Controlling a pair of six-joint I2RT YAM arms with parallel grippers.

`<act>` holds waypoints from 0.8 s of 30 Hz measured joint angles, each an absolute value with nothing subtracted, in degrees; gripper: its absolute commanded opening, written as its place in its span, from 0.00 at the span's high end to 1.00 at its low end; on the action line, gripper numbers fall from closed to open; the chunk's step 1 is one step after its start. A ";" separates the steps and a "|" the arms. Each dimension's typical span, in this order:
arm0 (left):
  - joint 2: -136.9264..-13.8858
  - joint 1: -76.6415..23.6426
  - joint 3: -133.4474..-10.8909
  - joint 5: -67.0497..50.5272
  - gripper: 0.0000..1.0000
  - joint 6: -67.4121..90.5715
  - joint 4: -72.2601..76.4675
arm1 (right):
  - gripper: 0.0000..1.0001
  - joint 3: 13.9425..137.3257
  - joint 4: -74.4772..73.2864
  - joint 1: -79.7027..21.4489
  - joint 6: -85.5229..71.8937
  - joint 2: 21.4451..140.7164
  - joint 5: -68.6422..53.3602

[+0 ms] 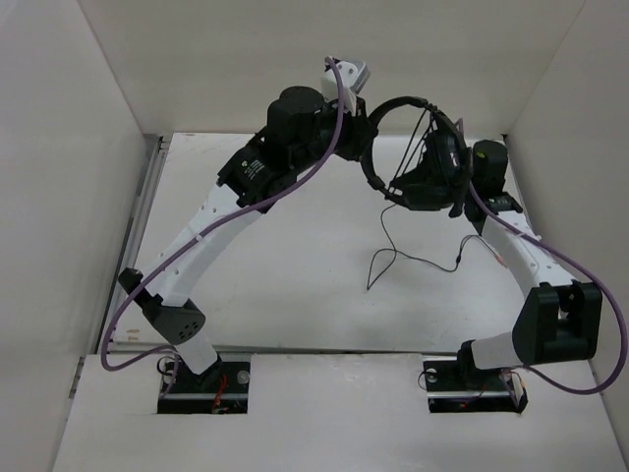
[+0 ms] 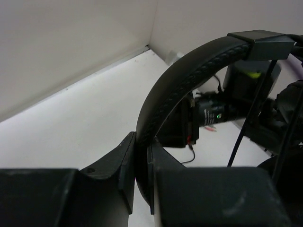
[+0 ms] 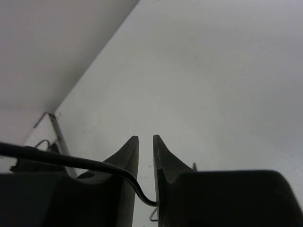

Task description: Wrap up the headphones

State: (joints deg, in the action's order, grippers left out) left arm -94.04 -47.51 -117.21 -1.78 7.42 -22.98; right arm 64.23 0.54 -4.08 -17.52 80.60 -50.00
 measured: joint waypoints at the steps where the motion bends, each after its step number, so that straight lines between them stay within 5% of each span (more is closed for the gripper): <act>1: -94.63 -47.44 -118.83 -2.09 1.00 7.60 -23.00 | 0.74 62.67 2.26 -4.10 -19.42 80.20 -50.59; 12: -101.16 -46.81 -129.34 -2.74 1.00 8.25 -22.52 | 0.63 48.07 23.79 -4.25 -39.22 74.32 -53.01; 24: -104.31 -46.35 -136.66 -1.04 1.00 8.05 -20.18 | 0.59 45.25 38.61 -5.32 -53.60 74.70 -52.29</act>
State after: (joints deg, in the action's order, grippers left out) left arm -104.31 -46.35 -136.66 -1.04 8.05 -20.18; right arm 45.25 38.61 -5.32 -53.60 74.70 -52.29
